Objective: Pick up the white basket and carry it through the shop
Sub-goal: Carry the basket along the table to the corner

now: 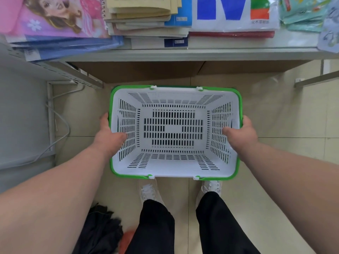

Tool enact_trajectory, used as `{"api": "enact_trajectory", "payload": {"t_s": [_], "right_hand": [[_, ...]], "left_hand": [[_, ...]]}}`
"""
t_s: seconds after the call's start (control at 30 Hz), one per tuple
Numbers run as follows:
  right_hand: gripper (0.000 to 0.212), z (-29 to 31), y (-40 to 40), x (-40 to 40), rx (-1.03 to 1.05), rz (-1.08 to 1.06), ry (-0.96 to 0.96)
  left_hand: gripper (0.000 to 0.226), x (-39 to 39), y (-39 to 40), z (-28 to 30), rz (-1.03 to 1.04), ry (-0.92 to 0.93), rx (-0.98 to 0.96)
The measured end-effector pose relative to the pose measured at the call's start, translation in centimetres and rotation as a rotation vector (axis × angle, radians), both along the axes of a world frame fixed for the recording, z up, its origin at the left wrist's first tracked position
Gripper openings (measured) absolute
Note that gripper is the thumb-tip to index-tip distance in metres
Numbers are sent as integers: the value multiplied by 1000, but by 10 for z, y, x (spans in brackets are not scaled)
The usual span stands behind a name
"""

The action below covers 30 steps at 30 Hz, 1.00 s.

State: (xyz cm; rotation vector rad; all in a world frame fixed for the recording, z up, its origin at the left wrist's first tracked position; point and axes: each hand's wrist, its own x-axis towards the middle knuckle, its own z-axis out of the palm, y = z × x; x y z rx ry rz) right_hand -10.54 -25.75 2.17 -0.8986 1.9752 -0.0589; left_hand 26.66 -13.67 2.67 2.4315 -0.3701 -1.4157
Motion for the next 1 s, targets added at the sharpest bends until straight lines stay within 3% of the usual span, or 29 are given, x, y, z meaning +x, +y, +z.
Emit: {"api": "enact_trajectory", "payload": {"t_s": [0.2,0.37,0.63,1.0], "right_hand": [[51,-9,3,-1,-6,-33,-15],[43,-14,5,2,8,-79,-45],[70,-15,3,7,60,-90,-56],[49,-29,-1,-2,59,-34,-64]], "left_hand": [[91,-4,-2,-12,-9,7,-34],[91,-6,0,-15,-1,2,-47],[88,-2,1,-26,-61,10,-24],[102,12,6,-42,-55,27,-4]]}}
